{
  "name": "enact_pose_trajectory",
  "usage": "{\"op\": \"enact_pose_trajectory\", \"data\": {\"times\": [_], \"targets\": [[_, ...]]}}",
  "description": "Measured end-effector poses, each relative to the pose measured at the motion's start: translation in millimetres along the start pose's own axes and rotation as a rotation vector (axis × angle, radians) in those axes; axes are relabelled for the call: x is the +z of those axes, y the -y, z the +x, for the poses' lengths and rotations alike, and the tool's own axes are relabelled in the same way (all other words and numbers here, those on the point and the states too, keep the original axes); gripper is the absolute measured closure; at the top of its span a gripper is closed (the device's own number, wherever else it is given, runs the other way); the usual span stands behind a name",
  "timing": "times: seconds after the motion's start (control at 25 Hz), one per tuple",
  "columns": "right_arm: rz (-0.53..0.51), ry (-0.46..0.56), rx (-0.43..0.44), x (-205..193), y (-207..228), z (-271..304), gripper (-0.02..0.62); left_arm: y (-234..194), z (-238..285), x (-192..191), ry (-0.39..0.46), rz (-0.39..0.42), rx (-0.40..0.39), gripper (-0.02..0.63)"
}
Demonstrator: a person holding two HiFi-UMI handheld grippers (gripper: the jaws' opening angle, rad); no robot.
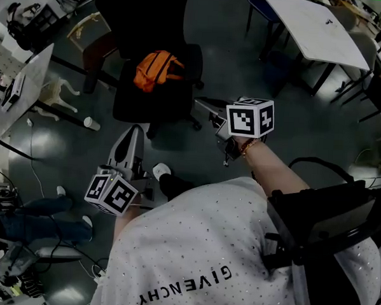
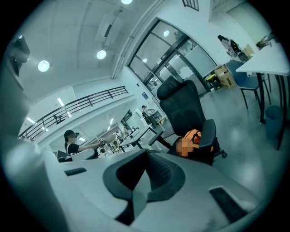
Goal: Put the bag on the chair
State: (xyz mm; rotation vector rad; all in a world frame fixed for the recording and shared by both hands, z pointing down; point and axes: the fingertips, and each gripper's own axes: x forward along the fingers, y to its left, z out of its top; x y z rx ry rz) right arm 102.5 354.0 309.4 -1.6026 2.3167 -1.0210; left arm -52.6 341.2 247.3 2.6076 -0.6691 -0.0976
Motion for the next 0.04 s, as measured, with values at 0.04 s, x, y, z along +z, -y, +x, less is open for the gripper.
{"op": "enact_pose_trajectory", "data": {"times": [0.04], "targets": [[0.001, -0.004, -0.009, -1.1, 0.2, 3.9, 0.597, -5.1, -1.6, 2.4, -0.002, -0.003, 0.002, 0.606]]}}
